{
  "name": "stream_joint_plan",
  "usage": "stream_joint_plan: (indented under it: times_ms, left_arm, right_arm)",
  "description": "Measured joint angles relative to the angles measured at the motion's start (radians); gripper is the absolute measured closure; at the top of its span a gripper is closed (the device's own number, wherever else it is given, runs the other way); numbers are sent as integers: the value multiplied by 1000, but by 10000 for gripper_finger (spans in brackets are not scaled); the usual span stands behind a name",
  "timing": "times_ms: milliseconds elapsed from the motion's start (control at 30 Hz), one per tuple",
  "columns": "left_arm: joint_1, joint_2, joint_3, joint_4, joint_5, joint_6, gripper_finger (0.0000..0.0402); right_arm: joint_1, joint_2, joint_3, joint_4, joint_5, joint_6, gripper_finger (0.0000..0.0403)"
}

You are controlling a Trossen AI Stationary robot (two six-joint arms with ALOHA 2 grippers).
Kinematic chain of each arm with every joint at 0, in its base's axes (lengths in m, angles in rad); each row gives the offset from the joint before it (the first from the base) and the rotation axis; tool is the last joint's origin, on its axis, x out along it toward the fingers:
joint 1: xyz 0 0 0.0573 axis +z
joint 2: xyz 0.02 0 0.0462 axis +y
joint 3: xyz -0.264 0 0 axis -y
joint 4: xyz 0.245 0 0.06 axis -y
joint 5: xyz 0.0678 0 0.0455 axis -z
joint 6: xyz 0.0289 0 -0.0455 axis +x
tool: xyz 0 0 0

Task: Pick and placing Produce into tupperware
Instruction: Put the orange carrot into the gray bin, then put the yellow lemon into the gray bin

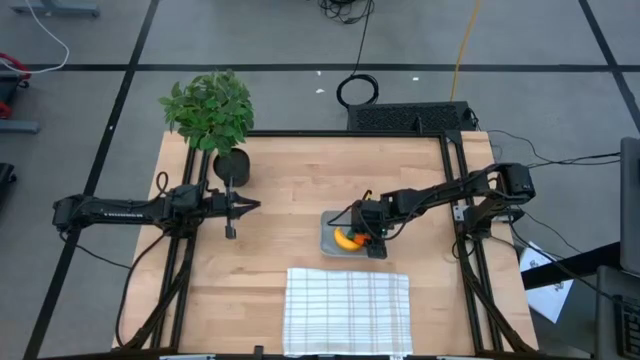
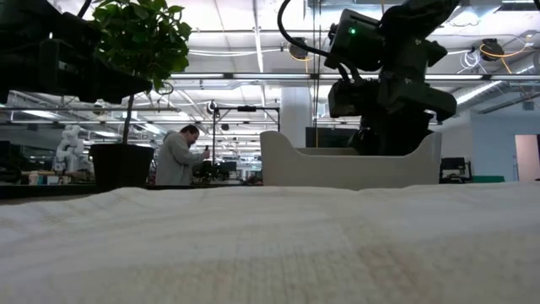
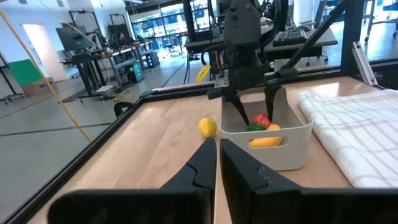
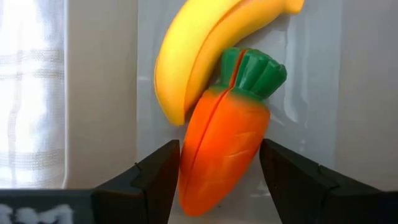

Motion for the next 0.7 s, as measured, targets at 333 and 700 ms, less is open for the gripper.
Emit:
stream_joint_plan:
  times_ms: [333,700]
  left_arm:
    - [0,0,0,-6,0,-7,376]
    - [0,0,0,-17,0,-13,376]
  right_arm:
    - [15,-1,16,-35,3,5,188]
    - [71,-1,96,-77,129,-41,188]
